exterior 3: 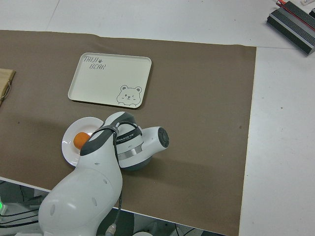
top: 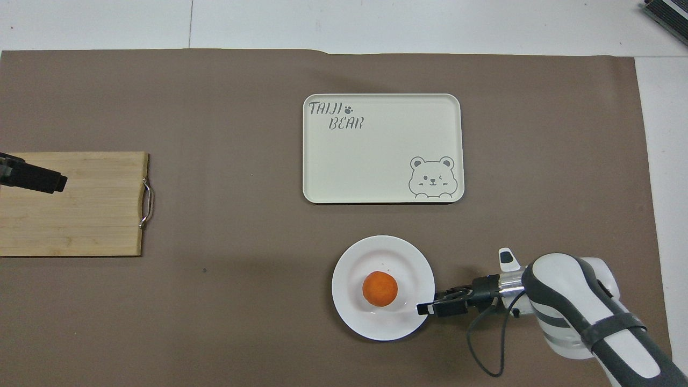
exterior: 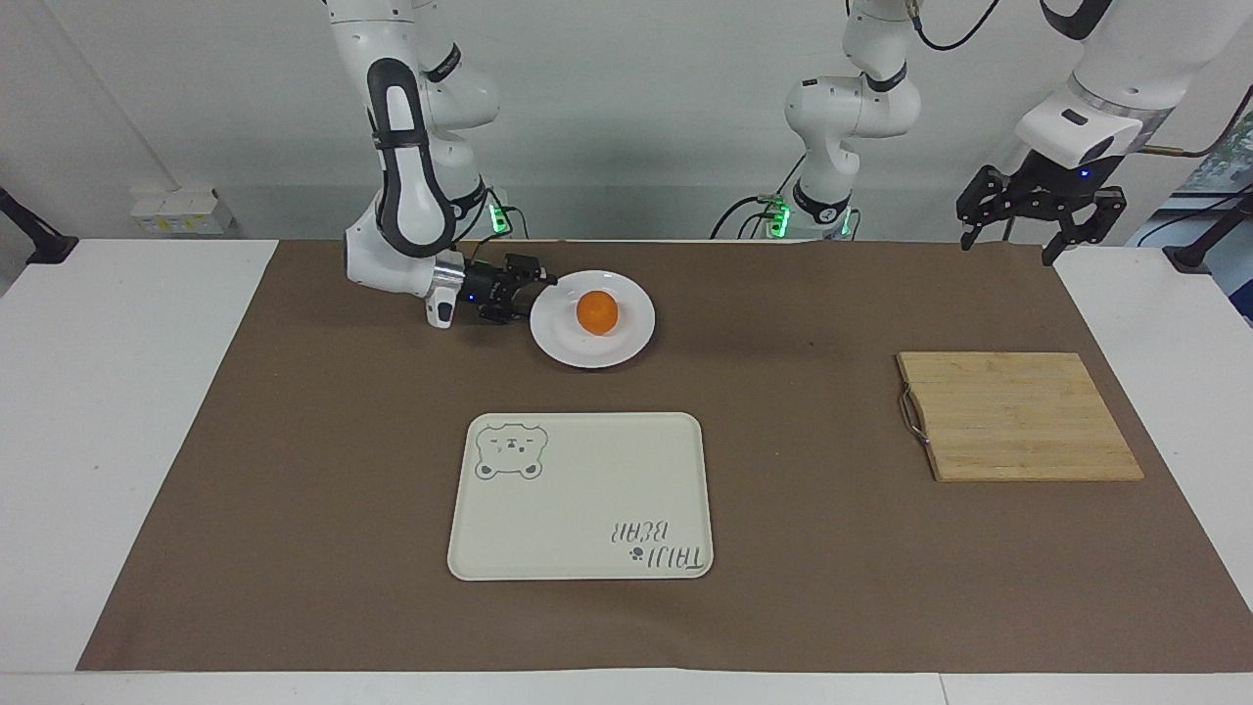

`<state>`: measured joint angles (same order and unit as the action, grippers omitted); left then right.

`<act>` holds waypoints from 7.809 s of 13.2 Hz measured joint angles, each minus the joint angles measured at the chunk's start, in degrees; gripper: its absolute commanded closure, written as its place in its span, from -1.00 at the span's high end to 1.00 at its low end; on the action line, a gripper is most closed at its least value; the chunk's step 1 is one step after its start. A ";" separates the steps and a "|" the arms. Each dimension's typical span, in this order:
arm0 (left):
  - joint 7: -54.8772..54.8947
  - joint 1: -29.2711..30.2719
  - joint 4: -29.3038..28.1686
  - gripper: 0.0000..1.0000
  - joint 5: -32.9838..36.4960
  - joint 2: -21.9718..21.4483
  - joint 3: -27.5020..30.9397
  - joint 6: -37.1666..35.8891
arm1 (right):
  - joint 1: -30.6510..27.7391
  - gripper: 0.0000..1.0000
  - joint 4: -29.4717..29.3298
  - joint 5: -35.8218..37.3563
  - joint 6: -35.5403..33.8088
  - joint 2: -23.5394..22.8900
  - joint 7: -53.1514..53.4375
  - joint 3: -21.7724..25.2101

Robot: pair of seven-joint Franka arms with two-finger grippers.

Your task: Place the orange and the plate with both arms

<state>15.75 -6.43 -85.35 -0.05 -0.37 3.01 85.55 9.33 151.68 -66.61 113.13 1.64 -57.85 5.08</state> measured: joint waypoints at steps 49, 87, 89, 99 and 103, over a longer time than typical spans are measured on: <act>-5.63 0.28 -4.33 1.00 0.16 -3.26 0.13 0.09 | -0.94 -1.00 -38.43 3.83 -8.63 -17.33 45.17 0.01; -5.64 0.26 -4.33 1.00 0.16 -3.26 -0.21 0.09 | -1.62 1.00 -55.68 15.53 3.17 -32.18 40.41 0.47; -5.64 0.25 -4.33 1.00 0.16 -3.26 -0.31 0.09 | -1.57 1.00 -57.25 23.61 4.96 -31.06 40.51 0.49; -5.64 0.25 -4.33 1.00 0.16 -3.26 -0.42 0.09 | -1.62 1.00 -58.74 60.44 -0.61 -18.50 52.79 0.63; -5.64 0.25 -4.33 1.00 0.16 -3.26 -0.43 0.09 | -5.96 1.00 -58.74 62.11 -8.07 -13.13 54.56 1.02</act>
<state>10.11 -6.19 -89.68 0.11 -3.63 2.58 85.64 3.37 92.94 -4.49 105.06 -11.49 -3.28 6.10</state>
